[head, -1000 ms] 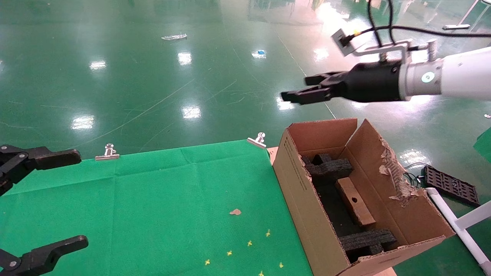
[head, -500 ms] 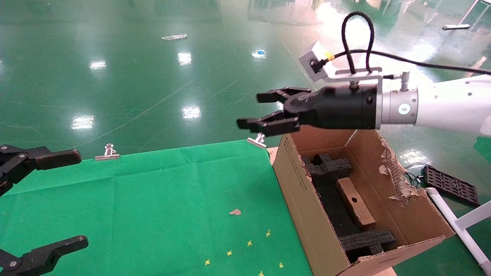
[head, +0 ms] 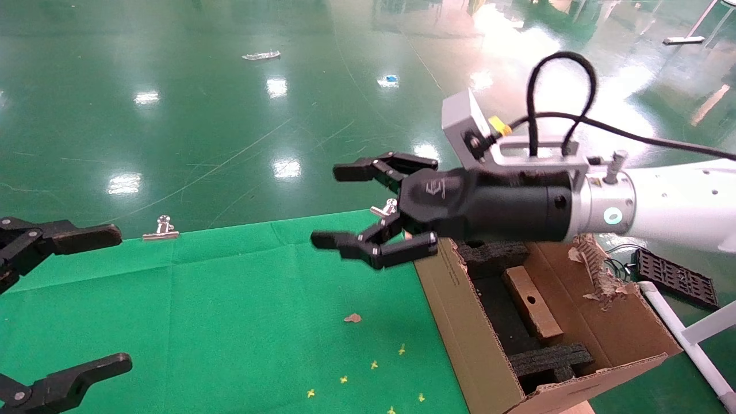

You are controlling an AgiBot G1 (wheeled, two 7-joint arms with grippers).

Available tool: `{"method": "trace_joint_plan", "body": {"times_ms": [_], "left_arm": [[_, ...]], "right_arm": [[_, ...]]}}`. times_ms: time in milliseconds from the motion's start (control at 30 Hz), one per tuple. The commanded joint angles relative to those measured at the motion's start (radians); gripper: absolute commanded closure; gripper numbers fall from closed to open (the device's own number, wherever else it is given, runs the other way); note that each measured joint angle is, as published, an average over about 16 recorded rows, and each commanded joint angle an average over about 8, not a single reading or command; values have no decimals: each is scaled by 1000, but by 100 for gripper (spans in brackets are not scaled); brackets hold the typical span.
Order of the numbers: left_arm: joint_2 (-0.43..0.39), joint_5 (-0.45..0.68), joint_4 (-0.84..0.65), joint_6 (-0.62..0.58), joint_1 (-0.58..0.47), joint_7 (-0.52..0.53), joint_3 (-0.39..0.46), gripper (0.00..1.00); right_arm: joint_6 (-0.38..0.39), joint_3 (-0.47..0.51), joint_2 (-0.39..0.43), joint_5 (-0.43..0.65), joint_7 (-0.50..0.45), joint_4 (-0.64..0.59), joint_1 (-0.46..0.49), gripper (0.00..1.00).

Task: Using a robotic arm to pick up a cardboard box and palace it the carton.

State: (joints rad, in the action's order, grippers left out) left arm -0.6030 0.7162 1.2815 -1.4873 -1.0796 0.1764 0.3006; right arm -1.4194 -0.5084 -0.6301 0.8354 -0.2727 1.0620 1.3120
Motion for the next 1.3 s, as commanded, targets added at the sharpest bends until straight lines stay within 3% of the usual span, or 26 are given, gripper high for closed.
{"method": "trace_joint_plan", "body": {"times_ms": [33, 533, 1300], "left_arm": [[0, 0, 0, 0, 0, 0, 0, 0], [0, -1, 0, 1, 0, 0, 1, 0], [0, -1, 0, 1, 0, 0, 1, 0]], "right_arm": [[-12, 35, 3, -16, 13, 34, -36, 0], [-85, 256, 21, -117, 92, 248, -267, 0], [-79, 237, 20, -110, 87, 229, -246, 0]]}}
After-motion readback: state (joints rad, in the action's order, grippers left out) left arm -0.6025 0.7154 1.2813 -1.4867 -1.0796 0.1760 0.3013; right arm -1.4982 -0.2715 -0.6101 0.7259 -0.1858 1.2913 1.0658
